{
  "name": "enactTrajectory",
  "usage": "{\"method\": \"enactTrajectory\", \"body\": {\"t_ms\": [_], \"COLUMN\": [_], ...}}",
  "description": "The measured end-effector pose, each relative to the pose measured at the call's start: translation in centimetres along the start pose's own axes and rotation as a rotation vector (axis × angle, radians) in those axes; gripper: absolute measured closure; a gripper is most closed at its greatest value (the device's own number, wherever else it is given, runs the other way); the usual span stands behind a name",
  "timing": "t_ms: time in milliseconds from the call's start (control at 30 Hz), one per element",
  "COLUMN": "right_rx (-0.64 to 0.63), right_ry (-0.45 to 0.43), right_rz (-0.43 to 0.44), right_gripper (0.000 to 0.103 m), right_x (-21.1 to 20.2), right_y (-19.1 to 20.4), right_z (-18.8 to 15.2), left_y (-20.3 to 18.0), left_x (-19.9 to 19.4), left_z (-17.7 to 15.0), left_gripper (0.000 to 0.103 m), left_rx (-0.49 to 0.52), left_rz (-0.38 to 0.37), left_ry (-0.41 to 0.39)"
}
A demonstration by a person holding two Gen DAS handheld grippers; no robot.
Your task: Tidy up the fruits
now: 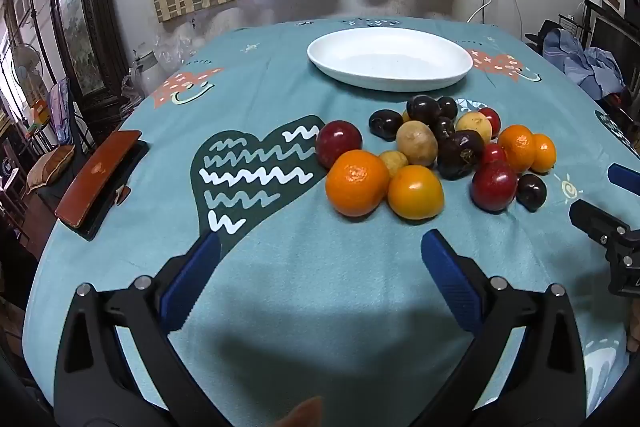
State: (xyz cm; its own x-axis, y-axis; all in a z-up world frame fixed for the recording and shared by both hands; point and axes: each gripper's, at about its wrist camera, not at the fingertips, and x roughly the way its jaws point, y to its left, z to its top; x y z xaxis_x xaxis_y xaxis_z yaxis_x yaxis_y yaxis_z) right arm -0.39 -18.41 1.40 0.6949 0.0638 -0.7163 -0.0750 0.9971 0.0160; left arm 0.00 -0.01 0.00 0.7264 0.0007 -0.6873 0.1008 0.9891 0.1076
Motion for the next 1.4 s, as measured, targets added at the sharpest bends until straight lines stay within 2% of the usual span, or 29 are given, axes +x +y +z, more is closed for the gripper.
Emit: {"method": "enactTrajectory", "body": {"t_ms": [1400], "right_rx": [0.009], "right_ry": [0.001], "right_rz": [0.007], "right_gripper": [0.001], "right_x": [0.11], "right_y": [-0.34], "right_z": [-0.02], "left_y": [0.02], "left_x": [0.03], "left_z": [0.03], "left_gripper": [0.002], "left_rx": [-0.001], "left_rz": [-0.005], "left_ry": [0.011]}}
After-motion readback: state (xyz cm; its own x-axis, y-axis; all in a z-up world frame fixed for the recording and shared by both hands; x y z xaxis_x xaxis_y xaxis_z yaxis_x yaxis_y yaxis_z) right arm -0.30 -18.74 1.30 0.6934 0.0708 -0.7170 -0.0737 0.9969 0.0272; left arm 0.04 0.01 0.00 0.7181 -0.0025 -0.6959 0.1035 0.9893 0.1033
